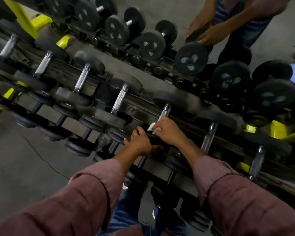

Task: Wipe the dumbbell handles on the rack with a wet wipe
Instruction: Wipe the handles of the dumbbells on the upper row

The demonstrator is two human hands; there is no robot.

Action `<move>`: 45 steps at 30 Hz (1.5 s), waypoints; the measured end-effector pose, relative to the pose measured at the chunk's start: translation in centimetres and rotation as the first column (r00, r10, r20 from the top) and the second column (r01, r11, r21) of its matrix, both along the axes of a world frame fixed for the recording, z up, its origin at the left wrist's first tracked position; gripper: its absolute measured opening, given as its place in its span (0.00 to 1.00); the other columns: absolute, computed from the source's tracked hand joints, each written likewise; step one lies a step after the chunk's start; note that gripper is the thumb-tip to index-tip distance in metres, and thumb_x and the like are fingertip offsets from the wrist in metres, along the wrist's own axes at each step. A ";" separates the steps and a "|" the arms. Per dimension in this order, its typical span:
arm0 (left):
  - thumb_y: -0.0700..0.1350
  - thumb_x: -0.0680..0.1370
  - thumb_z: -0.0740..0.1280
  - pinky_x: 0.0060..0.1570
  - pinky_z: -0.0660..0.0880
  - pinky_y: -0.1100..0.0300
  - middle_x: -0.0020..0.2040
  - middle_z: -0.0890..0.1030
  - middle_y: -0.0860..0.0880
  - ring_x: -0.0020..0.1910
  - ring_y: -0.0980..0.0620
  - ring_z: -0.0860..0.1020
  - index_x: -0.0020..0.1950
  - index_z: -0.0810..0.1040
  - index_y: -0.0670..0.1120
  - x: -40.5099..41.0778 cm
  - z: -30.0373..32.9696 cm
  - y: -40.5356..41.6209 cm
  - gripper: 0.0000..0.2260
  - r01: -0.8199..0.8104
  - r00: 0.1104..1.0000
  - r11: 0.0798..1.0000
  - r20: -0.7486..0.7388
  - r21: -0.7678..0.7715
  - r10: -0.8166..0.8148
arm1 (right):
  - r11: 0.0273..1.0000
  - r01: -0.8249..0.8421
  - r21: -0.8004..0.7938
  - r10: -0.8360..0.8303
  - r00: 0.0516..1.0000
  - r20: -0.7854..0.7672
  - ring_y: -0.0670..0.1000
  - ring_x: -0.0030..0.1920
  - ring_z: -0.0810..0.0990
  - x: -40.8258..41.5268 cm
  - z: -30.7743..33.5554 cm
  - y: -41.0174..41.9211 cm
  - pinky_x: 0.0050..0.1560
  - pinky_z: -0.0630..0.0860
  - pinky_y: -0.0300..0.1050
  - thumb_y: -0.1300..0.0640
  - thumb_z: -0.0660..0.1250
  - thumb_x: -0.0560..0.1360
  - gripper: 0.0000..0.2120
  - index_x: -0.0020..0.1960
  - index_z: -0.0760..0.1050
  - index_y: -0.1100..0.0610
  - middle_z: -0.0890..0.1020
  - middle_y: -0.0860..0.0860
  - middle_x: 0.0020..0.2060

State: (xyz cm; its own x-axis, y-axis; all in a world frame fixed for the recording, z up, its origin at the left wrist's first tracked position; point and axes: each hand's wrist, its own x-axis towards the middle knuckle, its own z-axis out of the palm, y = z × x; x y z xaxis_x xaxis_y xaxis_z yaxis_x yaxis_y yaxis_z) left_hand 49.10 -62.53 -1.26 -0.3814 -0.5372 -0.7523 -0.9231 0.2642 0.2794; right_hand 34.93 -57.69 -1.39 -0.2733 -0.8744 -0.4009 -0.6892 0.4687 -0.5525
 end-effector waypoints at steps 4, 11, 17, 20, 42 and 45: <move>0.74 0.69 0.69 0.77 0.49 0.35 0.83 0.47 0.39 0.82 0.42 0.50 0.82 0.37 0.40 0.2 0.0 -0.4 0.62 0.002 1.000 1.000 -0.025 0.017 -0.002 | 0.988 -0.105 0.110 0.112 0.992 -0.062 0.55 0.47 0.81 1.0 -0.1 -1.2 0.47 0.76 0.47 0.51 0.65 0.76 0.11 0.44 0.84 0.55 0.79 0.54 0.46; 0.75 0.67 0.69 0.77 0.46 0.33 0.83 0.46 0.38 0.82 0.41 0.49 0.82 0.36 0.40 0.4 -0.3 -0.6 0.63 0.012 0.999 1.000 -0.042 0.027 -0.011 | 0.955 -0.138 0.261 0.196 0.957 -0.213 0.58 0.45 0.82 0.9 -0.7 -1.9 0.41 0.77 0.50 0.47 0.62 0.76 0.12 0.53 0.78 0.51 0.79 0.53 0.48; 0.75 0.69 0.68 0.77 0.45 0.33 0.83 0.42 0.39 0.82 0.41 0.46 0.81 0.34 0.41 0.5 -0.2 -0.6 0.62 0.023 0.999 0.999 -0.030 0.032 -0.022 | 0.961 -0.218 0.172 0.270 0.879 -0.393 0.58 0.53 0.80 -0.2 0.3 -2.6 0.50 0.79 0.52 0.53 0.66 0.78 0.12 0.60 0.79 0.55 0.73 0.53 0.58; 0.74 0.69 0.68 0.77 0.44 0.33 0.83 0.42 0.39 0.82 0.41 0.46 0.81 0.34 0.41 0.6 0.1 -0.6 0.62 0.027 0.999 0.999 -0.018 0.034 -0.026 | 0.964 -0.225 0.139 0.264 0.848 -0.460 0.57 0.55 0.79 -0.7 0.9 -2.5 0.51 0.80 0.53 0.54 0.66 0.78 0.13 0.61 0.80 0.53 0.72 0.52 0.58; 0.76 0.68 0.68 0.77 0.47 0.34 0.83 0.45 0.39 0.82 0.41 0.49 0.82 0.35 0.42 0.2 -0.6 -0.4 0.62 0.035 0.999 0.999 0.022 -0.036 -0.034 | 0.932 -0.348 0.099 0.347 0.786 -0.512 0.57 0.62 0.73 -2.3 0.5 -0.4 0.58 0.73 0.55 0.55 0.69 0.73 0.24 0.68 0.72 0.52 0.70 0.53 0.64; 0.76 0.68 0.67 0.77 0.46 0.34 0.83 0.45 0.40 0.82 0.42 0.48 0.82 0.35 0.43 0.2 -0.6 -0.5 0.62 0.039 0.999 0.999 0.026 -0.028 -0.038 | 0.924 -0.367 0.107 0.371 0.795 -0.480 0.57 0.60 0.74 -2.4 0.7 -0.6 0.56 0.75 0.54 0.54 0.67 0.75 0.19 0.66 0.74 0.54 0.71 0.54 0.63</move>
State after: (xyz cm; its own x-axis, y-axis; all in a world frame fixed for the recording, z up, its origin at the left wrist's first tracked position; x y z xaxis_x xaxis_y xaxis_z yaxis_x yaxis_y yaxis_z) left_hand 49.27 -63.03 -1.91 -0.3830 -0.5437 -0.7468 -0.9189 0.3073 0.2475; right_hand 32.57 -58.31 -0.65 -0.0903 -0.9461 -0.3112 -0.9868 0.1271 -0.1001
